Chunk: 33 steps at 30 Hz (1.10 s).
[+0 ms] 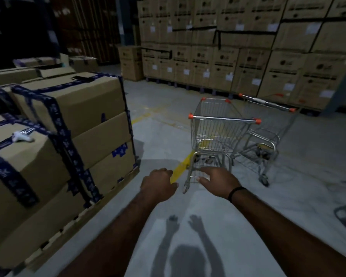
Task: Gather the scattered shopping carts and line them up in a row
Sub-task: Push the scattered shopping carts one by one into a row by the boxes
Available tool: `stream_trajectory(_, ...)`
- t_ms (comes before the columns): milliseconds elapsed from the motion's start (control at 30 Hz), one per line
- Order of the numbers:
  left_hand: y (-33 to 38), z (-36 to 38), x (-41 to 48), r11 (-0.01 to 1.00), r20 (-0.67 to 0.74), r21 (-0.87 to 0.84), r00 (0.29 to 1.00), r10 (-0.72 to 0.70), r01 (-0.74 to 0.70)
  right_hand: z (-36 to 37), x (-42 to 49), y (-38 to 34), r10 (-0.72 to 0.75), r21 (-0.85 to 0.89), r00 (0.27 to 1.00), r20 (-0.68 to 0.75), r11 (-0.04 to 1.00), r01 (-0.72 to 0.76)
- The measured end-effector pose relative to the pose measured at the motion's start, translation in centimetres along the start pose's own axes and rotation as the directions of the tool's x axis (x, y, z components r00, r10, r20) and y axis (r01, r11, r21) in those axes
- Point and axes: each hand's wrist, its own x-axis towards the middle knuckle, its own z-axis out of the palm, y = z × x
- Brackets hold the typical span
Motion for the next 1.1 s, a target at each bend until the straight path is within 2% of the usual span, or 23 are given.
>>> stream_trajectory(233, 1.1, -1.4, 9.5, 0.991, 0.019, -0.040, 0.992, 0.125, -0.125, -1.9, 5.5, 2.1, 0.131, 0.075, 0.989, -0.069, 0.989, -0.126)
stream_trajectory(367, 3.6, -1.7, 14.7, 0.977, 0.002, -0.018, 0.977, 0.212, -0.212, -3.1, 8.9, 5.6, 0.151, 0.013, 0.980, -0.129, 0.988, -0.151)
stream_trajectory(500, 6.1, -1.9, 20.4, 0.970, -0.019, -0.026, 0.971, 0.240, -0.240, -4.2, 13.2, 9.8, 0.141, -0.018, 0.977, -0.162, 0.989, -0.146)
stream_trajectory(700, 10.7, -2.3, 30.5, 0.970, -0.063, -0.007, 0.969, 0.240, -0.241, -7.6, 21.4, 17.2, 0.112, -0.028, 0.976, -0.187, 0.992, -0.119)
stream_trajectory(867, 14.1, -3.1, 37.9, 0.987, -0.083, -0.020, 0.984, 0.159, -0.161, -11.8, 27.2, 22.8, 0.057, -0.070, 0.981, -0.184, 0.995, -0.071)
stream_trajectory(967, 14.9, -2.8, 41.8, 0.990, -0.078, -0.058, 0.989, 0.127, -0.132, -13.5, 30.5, 25.6, 0.026, -0.048, 0.979, -0.202, 0.998, -0.036)
stream_trajectory(1100, 15.0, -2.0, 46.1, 0.989, -0.060, -0.087, 0.992, 0.113, -0.118, -13.6, 34.6, 28.5, 0.028, -0.029, 0.988, -0.151, 0.999, -0.033)
